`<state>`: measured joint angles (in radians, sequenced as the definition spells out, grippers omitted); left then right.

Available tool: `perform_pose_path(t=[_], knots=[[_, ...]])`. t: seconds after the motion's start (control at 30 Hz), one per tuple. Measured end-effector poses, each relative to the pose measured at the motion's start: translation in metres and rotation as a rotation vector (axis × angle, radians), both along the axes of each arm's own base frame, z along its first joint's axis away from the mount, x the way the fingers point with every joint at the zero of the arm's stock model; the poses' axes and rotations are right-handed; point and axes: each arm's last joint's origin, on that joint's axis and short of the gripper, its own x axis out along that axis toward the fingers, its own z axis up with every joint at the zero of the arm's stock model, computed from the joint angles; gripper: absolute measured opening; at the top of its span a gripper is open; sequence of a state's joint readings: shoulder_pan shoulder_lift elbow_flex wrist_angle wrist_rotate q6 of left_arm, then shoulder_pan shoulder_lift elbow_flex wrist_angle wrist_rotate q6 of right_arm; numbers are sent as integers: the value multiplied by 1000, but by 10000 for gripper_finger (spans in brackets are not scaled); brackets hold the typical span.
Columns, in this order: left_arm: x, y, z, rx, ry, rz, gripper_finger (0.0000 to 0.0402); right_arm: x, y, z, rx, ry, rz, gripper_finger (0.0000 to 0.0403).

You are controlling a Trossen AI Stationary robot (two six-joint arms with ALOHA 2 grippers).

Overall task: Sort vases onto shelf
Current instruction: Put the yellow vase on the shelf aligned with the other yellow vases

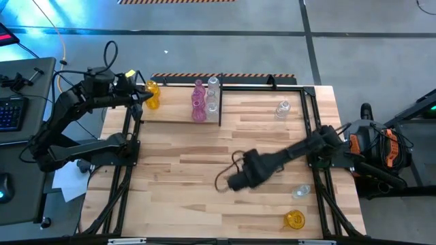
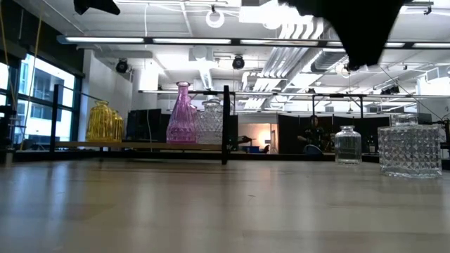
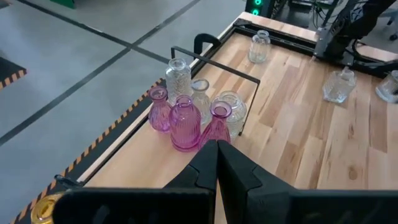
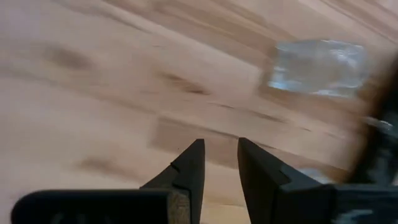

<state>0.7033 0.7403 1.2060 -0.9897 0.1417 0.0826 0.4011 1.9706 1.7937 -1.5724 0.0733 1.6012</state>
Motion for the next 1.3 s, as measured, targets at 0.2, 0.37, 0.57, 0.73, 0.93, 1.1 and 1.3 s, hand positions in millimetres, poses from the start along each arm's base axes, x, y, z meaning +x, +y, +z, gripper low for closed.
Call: perform_pose_path(t=[0.2, 0.37, 0.57, 0.73, 0.93, 1.1, 1.3], knots=[[-3, -2, -5, -19, 53, -13, 0, -15, -46, -4, -6, 63, -13, 76], [-5, -4, -9, -53, 99, -18, 0, -53, -75, 27, -22, -39, -43, 76], [-5, -4, -9, -35, 109, -31, 0, -101, -89, 35, 99, -189, -104, 76], [-5, -4, -9, -4, 125, -53, 0, -104, -56, 44, 249, -472, -89, 76], [-5, -4, -9, 8, 131, -62, 0, -108, 13, 48, 293, -540, -183, 76], [-4, -3, -9, 8, 133, -62, 0, -111, 77, 40, 381, -422, -268, 76], [1, 1, -9, 13, 130, -62, 0, -93, 111, 28, 320, -220, -249, 76]])
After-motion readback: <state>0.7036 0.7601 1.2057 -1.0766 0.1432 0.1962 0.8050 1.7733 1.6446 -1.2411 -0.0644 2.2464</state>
